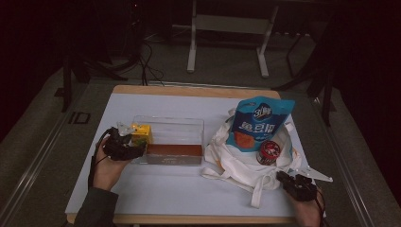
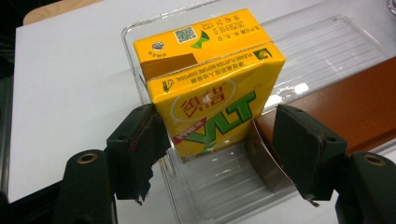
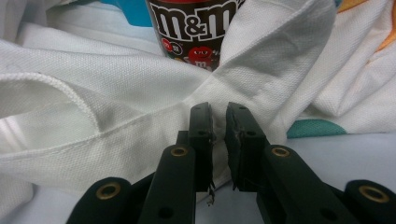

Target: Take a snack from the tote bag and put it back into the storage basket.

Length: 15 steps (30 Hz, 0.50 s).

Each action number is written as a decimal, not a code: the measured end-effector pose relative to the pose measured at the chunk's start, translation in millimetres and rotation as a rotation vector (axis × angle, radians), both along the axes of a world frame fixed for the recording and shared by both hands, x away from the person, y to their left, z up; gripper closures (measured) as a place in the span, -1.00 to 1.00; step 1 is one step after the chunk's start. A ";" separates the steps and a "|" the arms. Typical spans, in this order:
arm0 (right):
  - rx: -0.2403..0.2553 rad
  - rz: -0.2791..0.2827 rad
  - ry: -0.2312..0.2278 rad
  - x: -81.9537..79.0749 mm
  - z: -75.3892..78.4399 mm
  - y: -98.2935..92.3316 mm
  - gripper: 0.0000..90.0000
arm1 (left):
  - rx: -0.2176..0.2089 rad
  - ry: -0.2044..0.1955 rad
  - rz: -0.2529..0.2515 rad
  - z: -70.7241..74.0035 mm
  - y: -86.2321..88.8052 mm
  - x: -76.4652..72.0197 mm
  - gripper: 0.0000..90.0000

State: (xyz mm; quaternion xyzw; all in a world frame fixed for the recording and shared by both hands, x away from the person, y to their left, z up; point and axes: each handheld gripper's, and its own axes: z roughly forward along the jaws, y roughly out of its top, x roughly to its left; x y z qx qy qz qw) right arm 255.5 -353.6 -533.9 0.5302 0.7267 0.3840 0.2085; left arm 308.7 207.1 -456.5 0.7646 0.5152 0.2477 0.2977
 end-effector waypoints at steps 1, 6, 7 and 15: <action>-0.001 0.000 0.000 0.0 0.1 0.0 0.79 | -0.005 0.000 0.001 -0.1 0.7 -0.1 -0.26; -0.001 0.000 0.000 -0.1 0.0 0.1 0.79 | -0.018 -0.009 0.007 -0.3 4.0 -1.1 -0.28; -0.001 0.000 0.000 -0.1 0.0 0.1 0.79 | -0.023 -0.011 0.005 -0.3 5.2 -1.3 -0.28; 0.000 0.000 -0.001 -0.2 -0.1 0.1 0.79 | -0.054 -0.036 -0.004 4.1 11.7 -6.7 -0.32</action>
